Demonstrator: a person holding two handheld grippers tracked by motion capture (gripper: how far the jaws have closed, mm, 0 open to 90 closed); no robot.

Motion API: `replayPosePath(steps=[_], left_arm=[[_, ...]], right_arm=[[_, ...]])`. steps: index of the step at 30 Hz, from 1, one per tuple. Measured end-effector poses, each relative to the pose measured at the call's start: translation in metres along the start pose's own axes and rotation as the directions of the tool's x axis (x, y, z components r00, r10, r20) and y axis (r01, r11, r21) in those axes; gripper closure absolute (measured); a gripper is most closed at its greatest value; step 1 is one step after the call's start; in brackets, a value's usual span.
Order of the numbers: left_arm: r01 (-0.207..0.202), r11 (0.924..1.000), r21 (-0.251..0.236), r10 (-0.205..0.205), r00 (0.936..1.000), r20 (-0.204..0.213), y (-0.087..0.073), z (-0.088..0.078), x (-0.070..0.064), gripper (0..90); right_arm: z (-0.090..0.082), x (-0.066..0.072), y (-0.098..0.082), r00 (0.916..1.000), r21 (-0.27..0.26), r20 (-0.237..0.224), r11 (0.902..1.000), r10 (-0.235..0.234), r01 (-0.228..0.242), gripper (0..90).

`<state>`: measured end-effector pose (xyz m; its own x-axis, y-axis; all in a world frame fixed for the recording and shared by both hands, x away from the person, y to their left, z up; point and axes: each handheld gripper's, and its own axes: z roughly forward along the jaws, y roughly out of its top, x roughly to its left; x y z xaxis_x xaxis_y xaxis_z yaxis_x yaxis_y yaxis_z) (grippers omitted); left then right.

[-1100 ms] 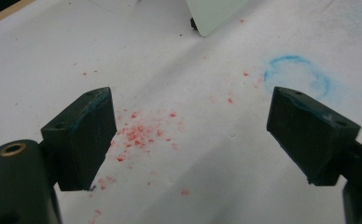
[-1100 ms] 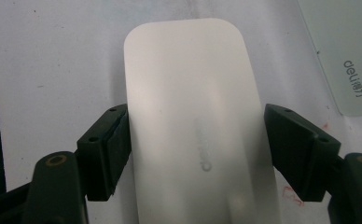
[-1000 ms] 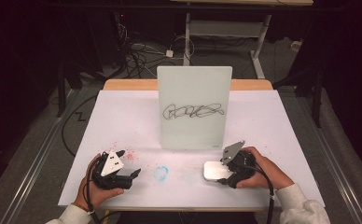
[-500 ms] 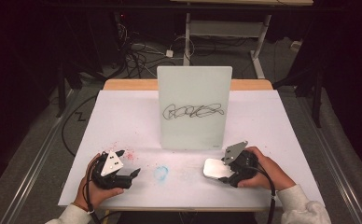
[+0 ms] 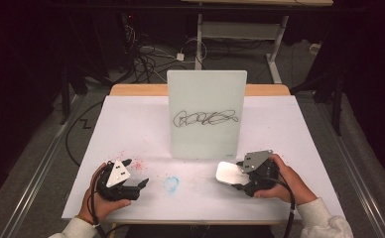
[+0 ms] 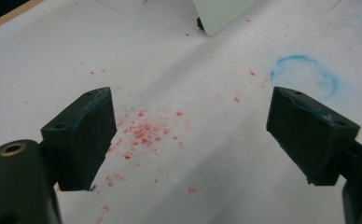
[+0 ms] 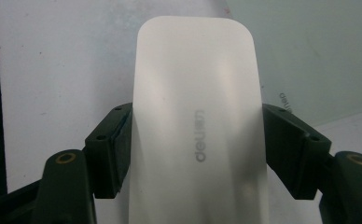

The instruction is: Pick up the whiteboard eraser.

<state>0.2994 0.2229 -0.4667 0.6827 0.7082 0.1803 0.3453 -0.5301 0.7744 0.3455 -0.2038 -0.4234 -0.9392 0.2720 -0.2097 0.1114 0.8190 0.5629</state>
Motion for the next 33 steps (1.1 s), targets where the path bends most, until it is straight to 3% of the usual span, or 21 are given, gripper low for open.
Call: replayPosePath(steps=[9, 11, 16, 33], left_arm=[[0.008, 1.0, 0.004, -0.008, 1.0, 0.003, 0.0, 0.003, 0.004, 15.3], [0.007, 1.0, 0.002, -0.007, 1.0, 0.003, 0.0, 0.002, 0.004, 15.2], [0.0, 1.0, 0.003, 0.0, 1.0, 0.002, 0.0, 0.001, 0.002, 15.3], [0.0, 1.0, 0.006, -0.001, 1.0, 0.01, -0.002, 0.002, 0.005, 15.3]], right_arm=[[-0.008, -0.002, -0.001, 0.9985, -0.057, 0.053, 0.9983, 0.014, -0.011, 31.1], [-0.009, -0.002, -0.002, 0.997, -0.079, 0.065, 0.9962, 0.041, -0.036, 31.1], [-0.013, -0.003, -0.004, 0.9937, -0.111, 0.097, 0.9927, 0.057, -0.046, 31.2], [-0.02, -0.001, -0.003, 0.9855, -0.153, 0.148, 0.9864, 0.083, -0.06, 31.2]])
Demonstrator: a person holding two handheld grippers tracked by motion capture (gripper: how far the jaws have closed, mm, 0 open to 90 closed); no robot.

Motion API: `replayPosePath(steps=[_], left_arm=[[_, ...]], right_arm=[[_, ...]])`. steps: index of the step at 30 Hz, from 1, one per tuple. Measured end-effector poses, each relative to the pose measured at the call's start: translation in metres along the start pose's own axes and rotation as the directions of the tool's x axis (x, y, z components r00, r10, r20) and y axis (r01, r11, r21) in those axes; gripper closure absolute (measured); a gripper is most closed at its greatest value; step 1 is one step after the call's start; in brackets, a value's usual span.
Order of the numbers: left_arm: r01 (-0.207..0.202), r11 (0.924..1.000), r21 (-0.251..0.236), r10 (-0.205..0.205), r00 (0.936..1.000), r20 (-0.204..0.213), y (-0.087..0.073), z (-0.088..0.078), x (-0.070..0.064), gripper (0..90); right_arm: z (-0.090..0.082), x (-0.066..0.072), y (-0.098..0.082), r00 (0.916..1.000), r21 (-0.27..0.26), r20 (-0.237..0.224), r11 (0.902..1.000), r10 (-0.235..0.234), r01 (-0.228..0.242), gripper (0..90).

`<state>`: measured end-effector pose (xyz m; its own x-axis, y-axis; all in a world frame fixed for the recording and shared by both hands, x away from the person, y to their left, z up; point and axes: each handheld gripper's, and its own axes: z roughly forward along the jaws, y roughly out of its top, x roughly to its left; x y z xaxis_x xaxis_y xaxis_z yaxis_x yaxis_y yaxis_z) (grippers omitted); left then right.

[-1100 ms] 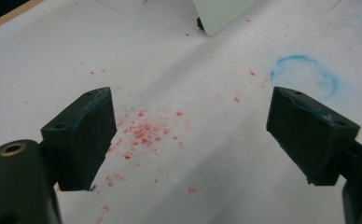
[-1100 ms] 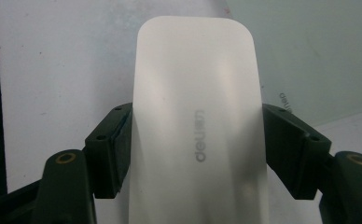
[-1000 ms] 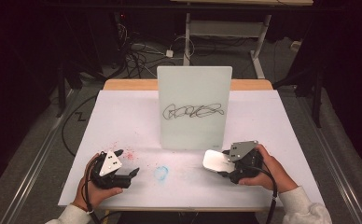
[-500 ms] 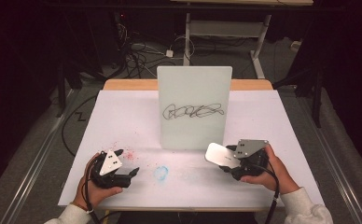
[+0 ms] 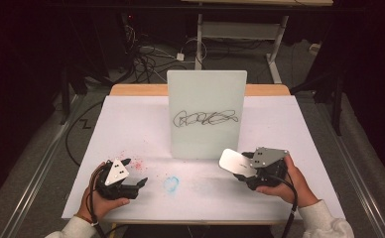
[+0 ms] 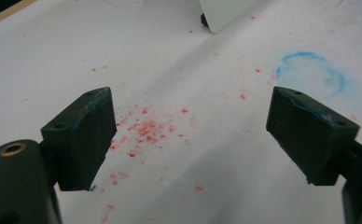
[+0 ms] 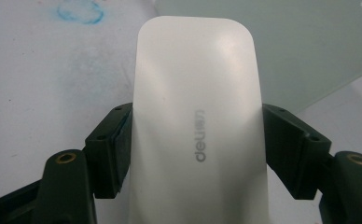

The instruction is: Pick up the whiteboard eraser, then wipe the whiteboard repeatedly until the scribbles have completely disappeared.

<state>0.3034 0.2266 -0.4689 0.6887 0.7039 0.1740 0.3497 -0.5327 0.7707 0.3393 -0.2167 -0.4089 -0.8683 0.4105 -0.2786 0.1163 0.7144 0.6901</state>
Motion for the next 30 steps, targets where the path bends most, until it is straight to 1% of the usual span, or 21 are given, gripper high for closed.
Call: replayPosePath(steps=[4, 5, 7, 9, 10, 13, 15, 16, 18, 19, 22, 26, 28, 29, 30], left_arm=[[0.001, 1.0, -0.002, -0.001, 1.0, -0.001, 0.0, -0.002, 0.0, 15.3], [0.002, 1.0, -0.005, -0.002, 1.0, -0.001, 0.0, -0.002, 0.0, 15.3], [0.006, 1.0, -0.005, -0.006, 1.0, -0.005, -0.001, -0.002, 0.0, 15.2], [0.008, 1.0, -0.002, -0.008, 0.9999, -0.007, -0.001, -0.002, 0.0, 15.2], [0.007, 1.0, -0.001, -0.007, 0.9999, -0.009, -0.001, -0.003, 0.0, 15.2], [0.005, 1.0, -0.004, -0.005, 0.9999, -0.012, -0.001, -0.004, -0.001, 15.2], [0.001, 1.0, -0.009, -0.001, 0.9999, -0.013, -0.001, -0.006, -0.001, 15.2], [0.002, 0.9999, -0.012, -0.002, 0.9999, -0.014, 0.0, -0.006, -0.001, 15.2], [0.0, 0.9999, -0.011, 0.0, 0.9998, -0.019, 0.0, -0.006, -0.001, 15.2], [0.002, 0.9999, -0.013, -0.002, 0.9998, -0.018, -0.001, -0.006, 0.0, 15.2], [-0.003, 1.0, 0.0, 0.003, 0.9998, -0.02, -0.001, -0.005, -0.001, 15.2], [-0.001, 1.0, 0.0, 0.001, 0.9998, -0.022, -0.003, -0.006, -0.003, 15.2], [0.004, 1.0, -0.007, -0.004, 0.9997, -0.026, -0.003, -0.008, -0.002, 15.2], [0.008, 0.9999, -0.011, -0.009, 0.9996, -0.027, -0.003, -0.009, -0.002, 15.2], [0.01, 0.9999, -0.014, -0.01, 0.9996, -0.027, -0.003, -0.01, -0.002, 15.2]], right_arm=[[-0.001, 0.0, 0.001, 0.9998, -0.013, 0.018, 0.9999, 0.009, -0.009, 31.1], [-0.001, -0.001, 0.001, 0.9999, -0.012, 0.015, 0.9999, 0.003, -0.003, 31.2], [0.0, 0.0, 0.001, 0.9999, -0.019, 0.014, 0.9998, 0.009, -0.008, 31.2], [0.0, 0.0, 0.002, 0.9997, -0.021, 0.022, 0.9997, 0.015, -0.014, 31.1], [0.0, 0.0, 0.002, 0.9996, -0.021, 0.028, 0.9997, 0.01, -0.009, 31.2], [-0.001, 0.0, 0.004, 0.9979, -0.032, 0.063, 0.9994, 0.014, -0.012, 31.1], [-0.002, -0.001, 0.006, 0.9943, -0.043, 0.106, 0.999, 0.017, -0.012, 31.2], [-0.004, -0.001, 0.007, 0.9924, -0.055, 0.119, 0.9983, 0.028, -0.022, 31.2], [-0.006, -0.003, 0.008, 0.9902, -0.082, 0.134, 0.9963, 0.038, -0.028, 31.2], [-0.006, -0.003, 0.009, 0.9878, -0.093, 0.149, 0.9952, 0.045, -0.031, 31.1], [-0.007, -0.005, 0.013, 0.9794, -0.117, 0.193, 0.9925, 0.06, -0.037, 31.2], [-0.005, -0.004, 0.022, 0.9596, -0.143, 0.275, 0.9896, 0.06, -0.021, 31.2], [-0.003, -0.003, 0.026, 0.9459, -0.144, 0.322, 0.9896, 0.038, 0.009, 31.2], [-0.003, -0.003, 0.028, 0.9383, -0.149, 0.344, 0.9886, 0.035, 0.018, 31.2], [-0.001, -0.003, 0.03, 0.9268, -0.155, 0.374, 0.9874, 0.031, 0.03, 31.2]])
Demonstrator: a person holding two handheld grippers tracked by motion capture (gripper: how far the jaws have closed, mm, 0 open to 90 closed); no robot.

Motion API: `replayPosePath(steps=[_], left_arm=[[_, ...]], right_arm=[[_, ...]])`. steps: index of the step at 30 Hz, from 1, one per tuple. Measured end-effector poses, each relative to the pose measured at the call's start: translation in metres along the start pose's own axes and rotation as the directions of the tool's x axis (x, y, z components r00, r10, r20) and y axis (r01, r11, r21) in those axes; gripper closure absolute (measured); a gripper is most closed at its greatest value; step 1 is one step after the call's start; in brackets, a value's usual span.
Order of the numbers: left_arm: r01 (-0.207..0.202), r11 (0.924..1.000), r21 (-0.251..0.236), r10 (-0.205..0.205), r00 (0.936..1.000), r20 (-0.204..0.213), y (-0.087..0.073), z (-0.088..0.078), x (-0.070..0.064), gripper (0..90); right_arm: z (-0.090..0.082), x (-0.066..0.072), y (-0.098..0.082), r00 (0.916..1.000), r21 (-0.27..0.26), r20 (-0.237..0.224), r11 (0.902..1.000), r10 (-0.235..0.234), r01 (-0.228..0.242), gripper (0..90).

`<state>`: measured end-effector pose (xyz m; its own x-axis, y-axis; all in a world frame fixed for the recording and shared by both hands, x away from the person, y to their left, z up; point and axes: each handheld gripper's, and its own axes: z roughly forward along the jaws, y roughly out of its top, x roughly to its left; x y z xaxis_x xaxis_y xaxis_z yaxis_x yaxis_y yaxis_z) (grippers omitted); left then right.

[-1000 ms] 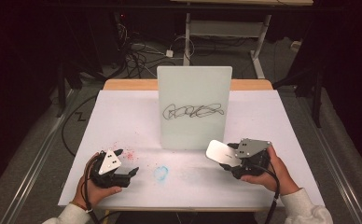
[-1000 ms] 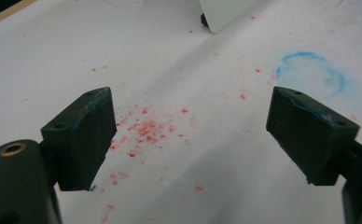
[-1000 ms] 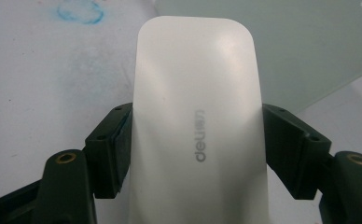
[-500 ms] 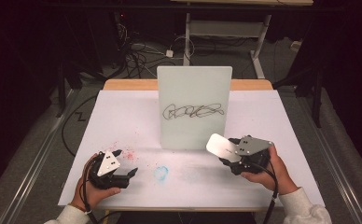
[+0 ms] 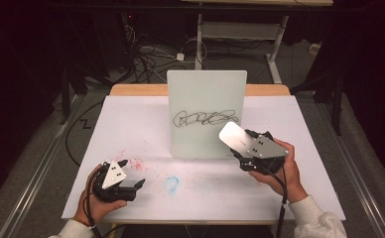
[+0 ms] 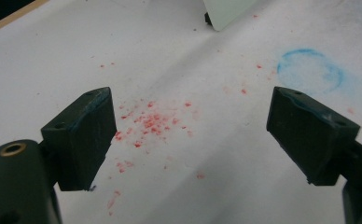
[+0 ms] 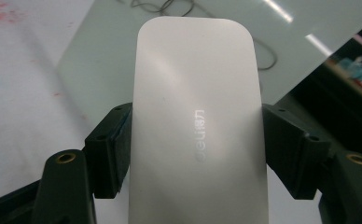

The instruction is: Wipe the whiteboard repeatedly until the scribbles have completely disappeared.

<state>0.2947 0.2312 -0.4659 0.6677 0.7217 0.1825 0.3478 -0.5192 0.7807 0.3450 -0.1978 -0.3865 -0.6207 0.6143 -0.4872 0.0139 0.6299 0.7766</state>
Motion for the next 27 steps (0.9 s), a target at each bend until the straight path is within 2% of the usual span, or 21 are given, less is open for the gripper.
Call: replayPosePath(steps=[4, 6, 10, 12, 14, 19, 21, 24, 27], left_arm=[[0.0, 1.0, 0.001, 0.0, 1.0, 0.0, 0.0, 0.0, -0.001, 15.2], [-0.003, 1.0, 0.001, 0.003, 1.0, 0.002, 0.0, 0.001, -0.001, 15.2], [-0.005, 1.0, 0.005, 0.004, 1.0, 0.006, 0.0, 0.002, -0.001, 15.2], [-0.003, 1.0, 0.006, 0.003, 1.0, 0.006, 0.0, 0.002, -0.001, 15.2], [0.0, 1.0, 0.003, 0.0, 1.0, 0.005, 0.0, 0.001, -0.001, 15.1], [-0.003, 1.0, 0.007, 0.003, 1.0, 0.004, 0.0, 0.001, 0.0, 15.2], [-0.002, 1.0, 0.005, 0.002, 1.0, 0.007, 0.0, 0.001, 0.0, 15.2], [-0.002, 1.0, 0.005, 0.002, 1.0, 0.007, 0.0, 0.001, 0.0, 15.2], [0.0, 1.0, 0.001, 0.0, 1.0, 0.007, -0.001, 0.0, -0.001, 15.2]], right_arm=[[0.007, -0.001, 0.001, 0.9939, -0.009, 0.095, 0.9983, -0.057, 0.058, 31.2], [0.011, -0.003, 0.001, 0.9909, -0.025, 0.122, 0.9979, -0.056, 0.059, 31.2], [0.019, -0.004, 0.005, 0.9745, -0.018, 0.199, 0.9938, -0.104, 0.11, 31.2], [0.024, -0.005, 0.008, 0.9731, -0.021, 0.211, 0.9947, -0.094, 0.1, 31.1], [0.029, -0.005, 0.011, 0.967, -0.02, 0.233, 0.9937, -0.102, 0.11, 31.1], [0.042, -0.002, 0.016, 0.9577, -0.021, 0.266, 0.9926, -0.11, 0.12, 31.1], [0.046, 0.001, 0.017, 0.9521, -0.011, 0.283, 0.9923, -0.115, 0.123, 31.1], [0.053, 0.009, 0.017, 0.9572, -0.006, 0.264, 0.9921, -0.119, 0.125, 31.1], [0.059, 0.022, 0.013, 0.9491, 0.013, 0.271, 0.9866, -0.16, 0.163, 31.1]])
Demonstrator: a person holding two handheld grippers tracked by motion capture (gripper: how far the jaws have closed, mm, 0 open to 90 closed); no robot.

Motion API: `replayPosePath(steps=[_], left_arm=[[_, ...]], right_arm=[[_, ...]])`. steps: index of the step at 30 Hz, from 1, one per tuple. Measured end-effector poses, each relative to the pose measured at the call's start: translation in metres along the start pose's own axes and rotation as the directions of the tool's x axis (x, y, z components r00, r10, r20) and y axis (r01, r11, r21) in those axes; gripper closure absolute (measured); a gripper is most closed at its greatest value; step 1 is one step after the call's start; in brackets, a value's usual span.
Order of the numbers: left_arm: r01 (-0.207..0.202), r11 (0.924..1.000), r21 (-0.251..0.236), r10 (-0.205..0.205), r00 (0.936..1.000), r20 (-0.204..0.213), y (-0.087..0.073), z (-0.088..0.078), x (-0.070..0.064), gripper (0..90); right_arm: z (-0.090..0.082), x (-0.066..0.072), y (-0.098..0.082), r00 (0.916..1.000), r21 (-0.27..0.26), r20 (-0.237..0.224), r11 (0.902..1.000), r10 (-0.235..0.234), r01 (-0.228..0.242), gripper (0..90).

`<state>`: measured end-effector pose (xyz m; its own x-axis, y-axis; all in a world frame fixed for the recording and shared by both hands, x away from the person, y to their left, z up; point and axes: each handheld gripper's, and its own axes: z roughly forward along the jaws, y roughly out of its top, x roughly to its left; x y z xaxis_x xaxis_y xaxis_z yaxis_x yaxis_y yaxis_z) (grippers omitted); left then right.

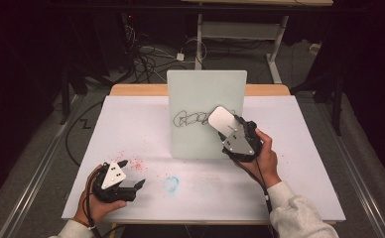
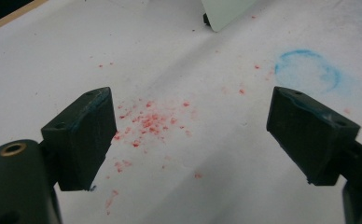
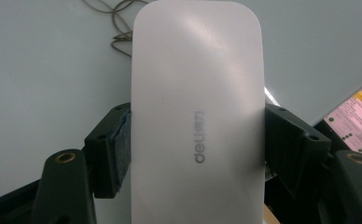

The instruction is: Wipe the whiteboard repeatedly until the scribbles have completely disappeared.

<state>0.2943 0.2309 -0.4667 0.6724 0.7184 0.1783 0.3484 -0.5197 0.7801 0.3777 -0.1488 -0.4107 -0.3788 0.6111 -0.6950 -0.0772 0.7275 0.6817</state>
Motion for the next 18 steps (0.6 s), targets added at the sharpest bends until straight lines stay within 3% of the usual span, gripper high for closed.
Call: replayPosePath(steps=[5, 8, 10, 12, 15, 18], left_arm=[[-0.003, 1.0, 0.003, 0.003, 1.0, 0.001, 0.0, 0.0, -0.001, 15.2], [-0.005, 1.0, 0.004, 0.005, 1.0, 0.001, 0.0, 0.0, -0.001, 15.2], [-0.003, 1.0, 0.001, 0.003, 1.0, -0.002, 0.0, -0.001, -0.001, 15.2], [-0.002, 1.0, -0.001, 0.002, 1.0, -0.003, 0.0, -0.002, 0.0, 15.2], [0.002, 1.0, -0.001, -0.002, 1.0, -0.003, -0.001, -0.002, 0.0, 15.3], [0.0, 1.0, 0.0, 0.0, 1.0, -0.003, 0.0, -0.002, 0.0, 15.2]], right_arm=[[0.002, 0.012, -0.003, 0.9999, -0.011, 0.003, 0.9998, -0.015, 0.015, 31.1], [0.001, 0.009, -0.003, 0.9997, -0.012, -0.018, 0.9998, -0.017, 0.016, 31.1], [0.0, 0.004, -0.004, 0.9997, -0.009, 0.019, 0.9998, -0.015, 0.015, 31.1], [-0.002, -0.007, -0.006, 0.9978, -0.02, 0.056, 0.9992, 0.035, -0.034, 31.1], [-0.004, -0.021, -0.01, 0.9878, -0.028, 0.108, 0.9936, 0.112, -0.11, 31.2], [-0.005, -0.02, -0.011, 0.9876, -0.022, 0.103, 0.9929, 0.119, -0.117, 31.2]])
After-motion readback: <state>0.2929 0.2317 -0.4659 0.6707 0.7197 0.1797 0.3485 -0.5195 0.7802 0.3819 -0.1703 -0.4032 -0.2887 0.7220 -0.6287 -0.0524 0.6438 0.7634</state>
